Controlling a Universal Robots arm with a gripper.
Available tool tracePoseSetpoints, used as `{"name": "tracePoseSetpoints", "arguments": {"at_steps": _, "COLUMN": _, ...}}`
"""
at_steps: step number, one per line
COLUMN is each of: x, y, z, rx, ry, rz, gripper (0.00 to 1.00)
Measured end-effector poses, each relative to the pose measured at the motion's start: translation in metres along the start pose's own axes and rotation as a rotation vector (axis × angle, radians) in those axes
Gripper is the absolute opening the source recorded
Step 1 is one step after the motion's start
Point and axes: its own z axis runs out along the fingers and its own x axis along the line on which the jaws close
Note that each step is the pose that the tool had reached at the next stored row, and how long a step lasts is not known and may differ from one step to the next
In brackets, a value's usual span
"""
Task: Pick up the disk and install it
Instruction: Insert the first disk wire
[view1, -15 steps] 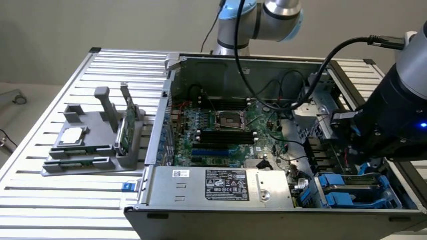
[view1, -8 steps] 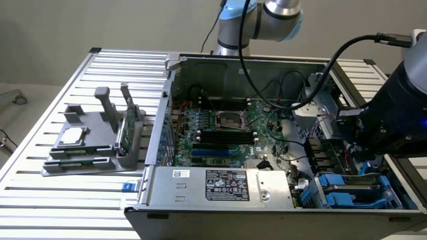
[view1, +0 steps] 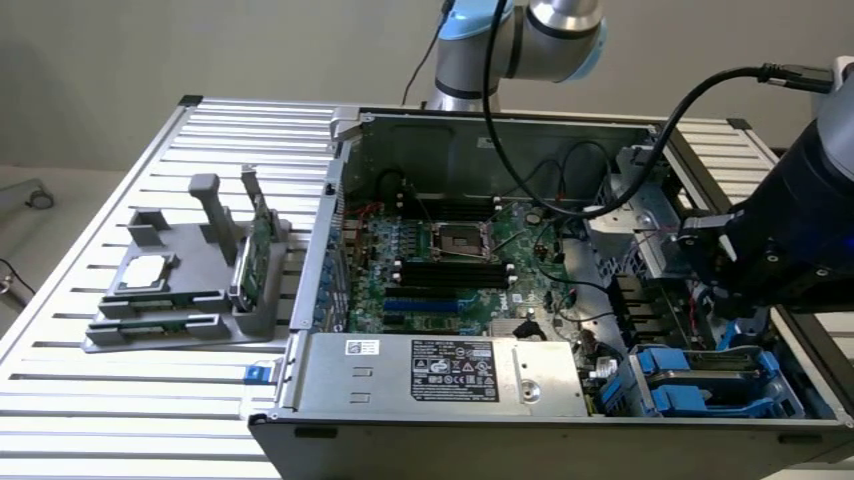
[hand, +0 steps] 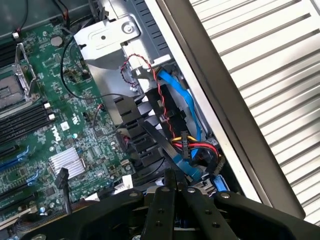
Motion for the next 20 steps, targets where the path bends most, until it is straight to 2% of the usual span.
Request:
{"name": "tracePoseSetpoints", "arguments": {"at_steps": 3, "x": 0.000, "y": 0.0001, "z": -0.0007, "rx": 0.0053, "ry": 0.0107, "rz": 0.011, "gripper": 0.14}}
{"name": "tracePoseSetpoints", "arguments": {"at_steps": 7, "x": 0.000, "y": 0.0011, "z": -0.0046, "rx": 0.0052, "ry": 0.0211, "rz": 0.025, "gripper": 0.14}}
{"name": "tracePoseSetpoints", "arguments": {"at_steps": 14, "x": -0.001, "y": 0.0033, "z": -0.0151, "rx": 0.0091, "ry": 0.0337, "rz": 0.049, "gripper": 0.14}}
{"name": "tracePoseSetpoints", "arguments": {"at_steps": 18, "x": -0.005, "y": 0.0061, "z": -0.0177, "rx": 0.0091, "ry": 0.0420, "rz": 0.052, "gripper": 0.14}}
{"name": "tracePoseSetpoints", "arguments": {"at_steps": 20, "x": -0.012, "y": 0.0096, "z": -0.0172, "rx": 0.0062, "ry": 0.0479, "rz": 0.053, "gripper": 0.14}}
